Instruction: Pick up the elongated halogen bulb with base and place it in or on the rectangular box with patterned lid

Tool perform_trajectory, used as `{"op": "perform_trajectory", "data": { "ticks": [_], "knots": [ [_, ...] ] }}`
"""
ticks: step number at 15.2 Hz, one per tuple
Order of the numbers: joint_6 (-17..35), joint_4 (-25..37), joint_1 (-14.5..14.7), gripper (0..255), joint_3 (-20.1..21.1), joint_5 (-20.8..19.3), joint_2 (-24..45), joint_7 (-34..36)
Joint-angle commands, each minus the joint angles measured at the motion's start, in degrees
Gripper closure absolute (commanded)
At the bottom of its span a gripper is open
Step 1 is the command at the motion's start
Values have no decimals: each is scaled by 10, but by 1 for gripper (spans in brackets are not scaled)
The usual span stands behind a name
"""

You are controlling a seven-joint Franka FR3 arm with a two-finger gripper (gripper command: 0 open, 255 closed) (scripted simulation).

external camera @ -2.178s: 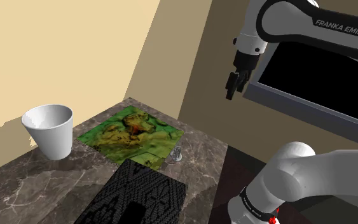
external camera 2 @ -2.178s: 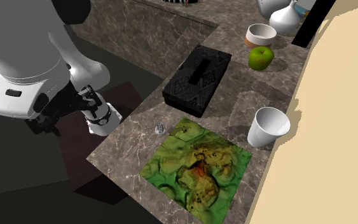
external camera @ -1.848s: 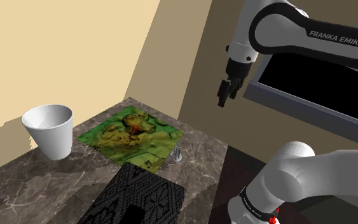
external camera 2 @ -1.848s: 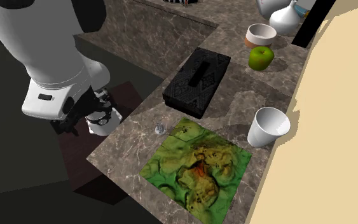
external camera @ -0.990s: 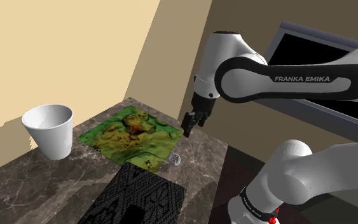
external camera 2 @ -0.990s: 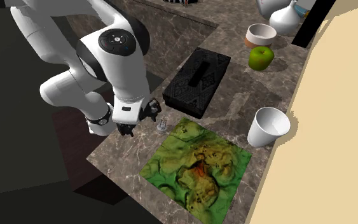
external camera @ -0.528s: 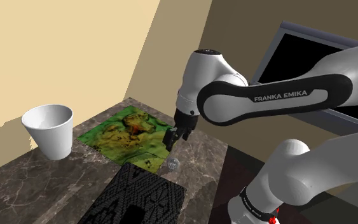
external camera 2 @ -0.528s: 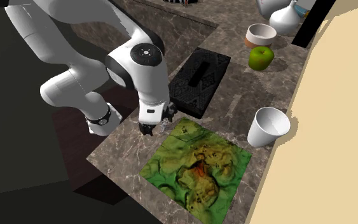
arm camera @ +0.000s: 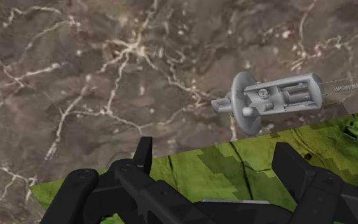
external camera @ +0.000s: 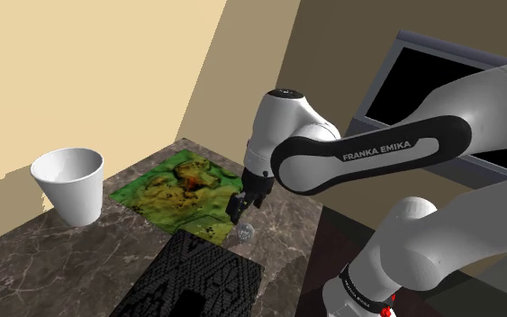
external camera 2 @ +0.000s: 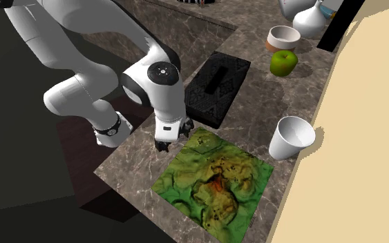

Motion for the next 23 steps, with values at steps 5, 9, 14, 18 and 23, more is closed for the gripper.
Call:
{"op": "perform_trajectory", "data": {
  "ticks": [5, 9, 14, 18, 23],
  "knots": [
    [3, -1, 0, 0, 1, 0, 1, 0],
    [3, -1, 0, 255, 1, 0, 1, 0],
    [1, -3, -1, 255, -2, 0, -2, -3],
    [-17, 7, 1, 255, -3, -1, -10, 0],
    [60, -87, 81, 0, -16, -7, -125, -150]
  ]
}}
